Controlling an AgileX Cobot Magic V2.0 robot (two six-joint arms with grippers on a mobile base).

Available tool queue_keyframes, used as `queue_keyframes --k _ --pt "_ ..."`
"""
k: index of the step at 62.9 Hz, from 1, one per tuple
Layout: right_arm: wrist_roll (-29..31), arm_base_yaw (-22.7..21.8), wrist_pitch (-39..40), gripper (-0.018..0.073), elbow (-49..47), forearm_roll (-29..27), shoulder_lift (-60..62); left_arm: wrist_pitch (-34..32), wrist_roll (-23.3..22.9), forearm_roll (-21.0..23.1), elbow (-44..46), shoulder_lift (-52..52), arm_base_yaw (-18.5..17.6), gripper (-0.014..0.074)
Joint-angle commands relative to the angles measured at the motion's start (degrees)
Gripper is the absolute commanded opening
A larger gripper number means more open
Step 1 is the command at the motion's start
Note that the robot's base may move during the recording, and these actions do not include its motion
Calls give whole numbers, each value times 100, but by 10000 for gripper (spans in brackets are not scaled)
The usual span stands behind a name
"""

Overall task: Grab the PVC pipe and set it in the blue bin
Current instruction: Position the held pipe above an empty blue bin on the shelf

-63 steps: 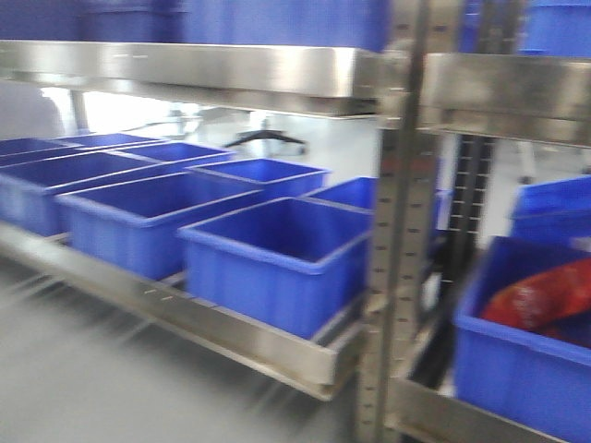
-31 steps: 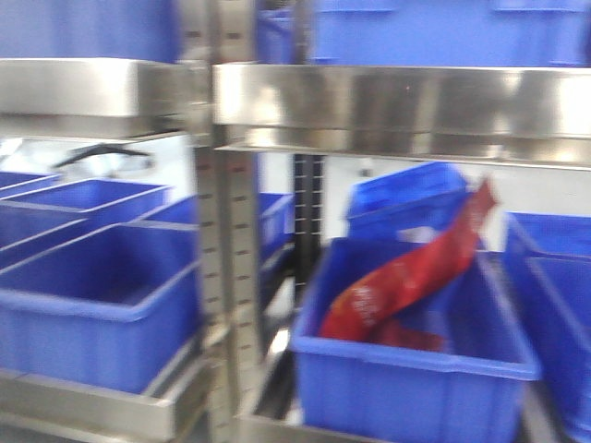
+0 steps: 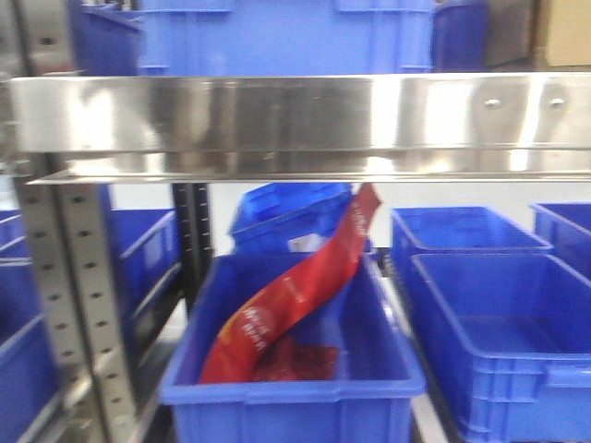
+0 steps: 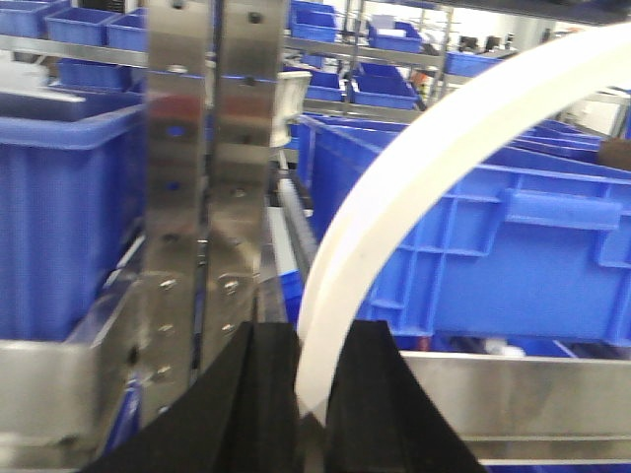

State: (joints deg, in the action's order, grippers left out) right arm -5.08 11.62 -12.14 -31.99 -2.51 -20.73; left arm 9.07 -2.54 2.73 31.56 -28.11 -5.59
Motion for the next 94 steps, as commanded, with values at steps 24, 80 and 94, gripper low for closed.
queue_keyframes --k 24,80,94 --pt "31 5 146 -168 6 36 32 -152 -5 39 16 30 29 -111" --pt "31 5 146 -168 6 36 32 -152 -5 39 16 30 29 -111" --pt "31 5 146 -168 6 36 32 -152 -5 39 16 30 29 -111"
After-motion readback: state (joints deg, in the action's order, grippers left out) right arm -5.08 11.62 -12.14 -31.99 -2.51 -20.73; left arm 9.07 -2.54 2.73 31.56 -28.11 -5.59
